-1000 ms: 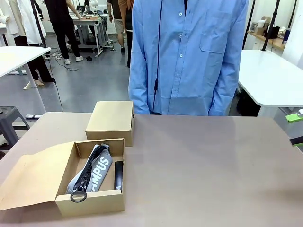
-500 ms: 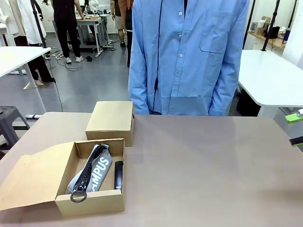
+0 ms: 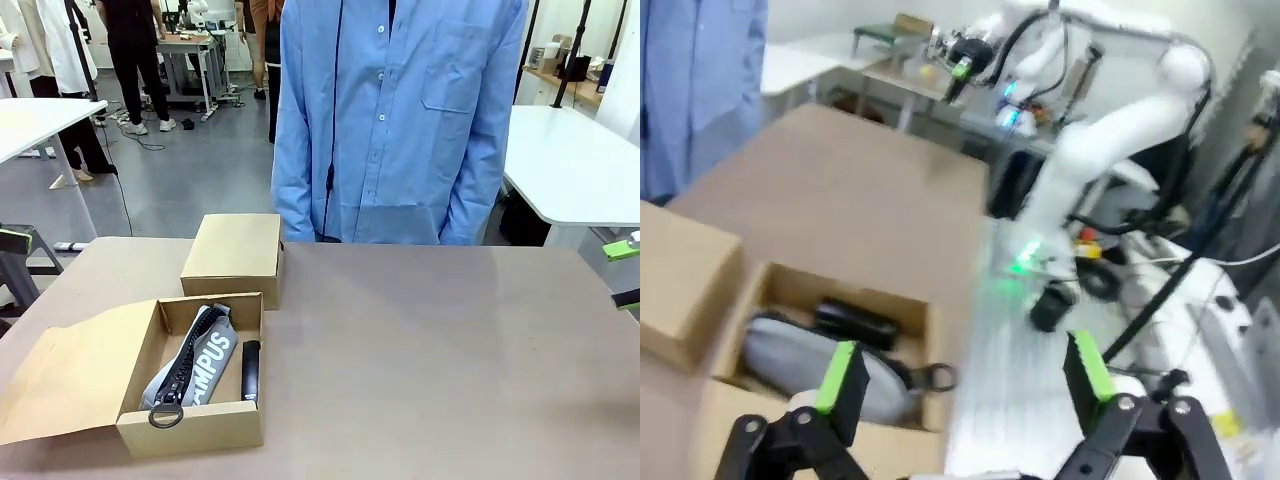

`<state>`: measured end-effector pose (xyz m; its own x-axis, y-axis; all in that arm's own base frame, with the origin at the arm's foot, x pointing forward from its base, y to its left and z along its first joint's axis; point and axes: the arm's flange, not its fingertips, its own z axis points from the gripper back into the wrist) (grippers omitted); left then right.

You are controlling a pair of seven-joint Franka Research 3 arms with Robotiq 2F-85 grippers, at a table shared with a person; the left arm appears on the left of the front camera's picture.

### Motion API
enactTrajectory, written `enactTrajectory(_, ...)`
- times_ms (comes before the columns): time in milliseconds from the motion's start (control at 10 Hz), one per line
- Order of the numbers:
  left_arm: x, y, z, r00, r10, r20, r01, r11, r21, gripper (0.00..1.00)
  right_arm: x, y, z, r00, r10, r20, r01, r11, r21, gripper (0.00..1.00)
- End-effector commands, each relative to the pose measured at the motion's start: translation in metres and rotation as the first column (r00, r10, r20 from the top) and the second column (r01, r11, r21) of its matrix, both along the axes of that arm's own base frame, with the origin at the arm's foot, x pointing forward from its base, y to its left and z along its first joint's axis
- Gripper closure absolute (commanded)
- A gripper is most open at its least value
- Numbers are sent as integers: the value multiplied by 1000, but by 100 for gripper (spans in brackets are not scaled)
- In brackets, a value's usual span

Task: Place items inside the box.
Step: Close the lid of the Mailer Box closest to the robot.

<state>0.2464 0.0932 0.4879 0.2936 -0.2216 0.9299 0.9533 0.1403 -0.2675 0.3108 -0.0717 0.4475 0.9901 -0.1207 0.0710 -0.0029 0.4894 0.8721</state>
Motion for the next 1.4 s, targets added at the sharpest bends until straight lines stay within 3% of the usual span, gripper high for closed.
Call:
enactTrajectory(0, 1, 0, -86, 923, 83, 377, -83, 996, -17, 0, 1, 1, 3, 1000, -9, -3, 9, 1000, 20, 0)
enactTrajectory(200, 18, 10, -131, 833, 140, 535, -136, 990, -47, 0, 1, 1, 3, 1000, -9, -3, 9, 1000, 20, 0)
enactTrajectory(400, 22, 15, -191, 880, 168, 445, -195, 981, 17, 0, 1, 1, 3, 1000, -9, -3, 9, 1000, 20, 0)
enactTrajectory(500, 34, 28, -181, 847, 345, 405, -369, 929, -20, 0, 1, 1, 3, 1000, -9, -3, 9, 1000, 20, 0)
enactTrajectory(600, 54, 69, -143, 875, 161, 457, -183, 983, 3, 0, 1, 1, 3, 1000, -9, -3, 9, 1000, 20, 0)
enactTrajectory(800, 54, 69, -143, 875, 161, 457, -183, 983, 3, 0, 1, 1, 3, 1000, -9, -3, 9, 1000, 20, 0)
enactTrajectory(900, 65, 71, -159, 886, 208, 415, -232, 973, 9, 0, 1, 1, 3, 1000, -9, -3, 9, 1000, 20, 0)
enactTrajectory(1000, 73, 72, -165, 913, 113, 391, -131, 991, 19, 0, 1, 1, 3, 1000, -9, -3, 9, 1000, 20, 0)
enactTrajectory(1200, 80, 105, -167, 919, 65, 390, -76, 997, 13, 0, 1, 1, 3, 1000, -9, -3, 9, 1000, 20, 0)
enactTrajectory(1300, 81, 126, -167, 906, 71, 418, -94, 995, 35, 0, 1, 1, 3, 1000, -9, -3, 9, 1000, 20, 0)
